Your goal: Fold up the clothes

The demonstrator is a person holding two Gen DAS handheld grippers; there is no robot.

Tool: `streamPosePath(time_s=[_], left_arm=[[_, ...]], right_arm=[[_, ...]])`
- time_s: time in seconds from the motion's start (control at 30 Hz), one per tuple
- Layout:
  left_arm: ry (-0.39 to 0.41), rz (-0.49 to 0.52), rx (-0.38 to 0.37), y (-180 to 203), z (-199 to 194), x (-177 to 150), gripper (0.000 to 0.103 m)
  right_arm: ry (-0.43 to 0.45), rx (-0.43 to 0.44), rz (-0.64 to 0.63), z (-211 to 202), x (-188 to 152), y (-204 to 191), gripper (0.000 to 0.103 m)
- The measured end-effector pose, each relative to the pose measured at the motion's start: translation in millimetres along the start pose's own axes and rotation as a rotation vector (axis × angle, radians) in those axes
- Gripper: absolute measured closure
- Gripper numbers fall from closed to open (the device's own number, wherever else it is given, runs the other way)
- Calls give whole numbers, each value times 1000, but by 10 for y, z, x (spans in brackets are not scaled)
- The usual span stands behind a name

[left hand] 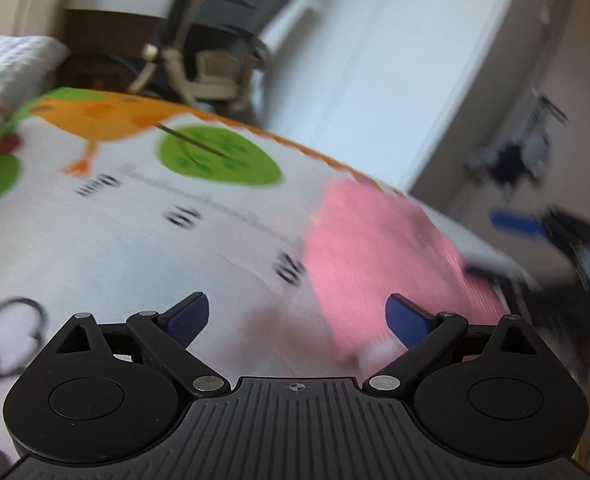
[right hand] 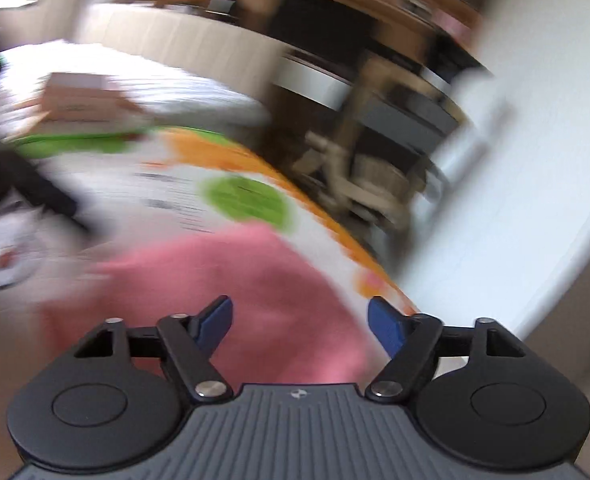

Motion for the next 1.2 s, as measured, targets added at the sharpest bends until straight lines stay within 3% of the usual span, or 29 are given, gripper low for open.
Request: streamPosePath(time_s=[0.03, 0.17, 0.2, 0.23, 0.3, 0.43, 0.6, 0.8, 0.87, 1.03, 1.2], left_arm=[[7, -7, 0, -12, -26, 18, 5], [36, -32, 1, -58, -129, 87, 5], [28, -16, -11, -20, -142, 66, 5], [18, 6, -24, 22, -147, 47, 4], [-6, 65, -47, 131, -158, -22, 4], [-30, 171, -64, 318, -100, -150, 4], [-54, 214, -21, 347, 58, -240, 4], [-43, 181, -13, 233, 14, -189, 4], [-33, 155, -21, 192, -12, -151, 4], [-3, 134, -7, 153, -57, -100, 5], [11, 181, -22, 255, -116, -111, 6]], right_arm=[[16, 31, -37, -22, 57, -141, 49], [33, 87, -165, 43, 124, -584, 59], [26, 88, -185, 87, 103, -638, 67], [24, 91, -179, 123, 88, -641, 79], [46, 58, -116, 91, 108, -521, 93], [91, -29, -5, -87, 133, -201, 99], [69, -46, 15, -176, -9, -174, 99], [19, -29, 24, -233, -245, -258, 99], [7, -25, 24, -262, -313, -290, 97], [14, -50, -22, -313, -350, -396, 76], [6, -129, -9, -257, -362, -339, 76]])
Point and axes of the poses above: each gripper's, at about its wrist camera, not at the fingertips, and z roughly the way its jaws point, y to its right, x to its top, the point moved 2 cm from there along z, roughly the way its jaws point, and after that the axes turned 12 degrees about -z, right-handed, at the moved point
